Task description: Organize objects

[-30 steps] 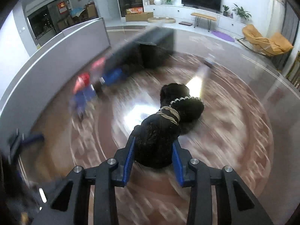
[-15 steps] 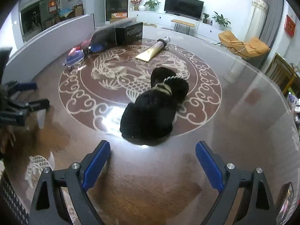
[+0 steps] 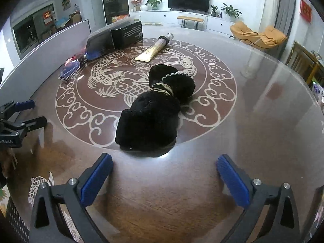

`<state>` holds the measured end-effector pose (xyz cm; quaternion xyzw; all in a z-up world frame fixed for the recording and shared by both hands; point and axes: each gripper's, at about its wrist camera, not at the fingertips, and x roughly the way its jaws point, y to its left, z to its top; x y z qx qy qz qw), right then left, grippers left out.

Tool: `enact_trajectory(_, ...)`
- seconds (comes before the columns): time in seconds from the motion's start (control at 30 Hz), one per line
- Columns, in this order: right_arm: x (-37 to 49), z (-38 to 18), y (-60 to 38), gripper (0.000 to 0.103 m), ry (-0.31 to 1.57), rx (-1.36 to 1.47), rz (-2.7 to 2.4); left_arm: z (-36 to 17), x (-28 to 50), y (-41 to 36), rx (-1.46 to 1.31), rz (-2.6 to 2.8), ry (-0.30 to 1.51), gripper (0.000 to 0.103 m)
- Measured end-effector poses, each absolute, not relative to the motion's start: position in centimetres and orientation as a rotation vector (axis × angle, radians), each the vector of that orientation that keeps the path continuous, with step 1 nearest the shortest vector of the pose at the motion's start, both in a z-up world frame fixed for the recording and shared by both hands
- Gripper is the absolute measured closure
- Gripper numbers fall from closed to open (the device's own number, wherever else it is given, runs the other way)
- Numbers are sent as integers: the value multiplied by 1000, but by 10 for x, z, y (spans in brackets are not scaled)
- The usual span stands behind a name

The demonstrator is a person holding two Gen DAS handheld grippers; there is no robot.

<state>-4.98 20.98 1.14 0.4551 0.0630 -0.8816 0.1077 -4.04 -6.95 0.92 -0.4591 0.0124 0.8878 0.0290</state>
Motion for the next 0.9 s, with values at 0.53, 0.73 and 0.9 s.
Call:
enact_trajectory(0.53,-50,11,210,0,184,1339,-2595,9,-41,-70,-1418,2738,40,0)
enact_trajectory(0.73,-50,11,210,0,184,1339,-2595,11,-57,-71,-1472,2675,71,0)
enact_trajectory(0.9,-50,11,210,0,184,1339,-2595,11,-102,-89,-1537,2725,-1,0)
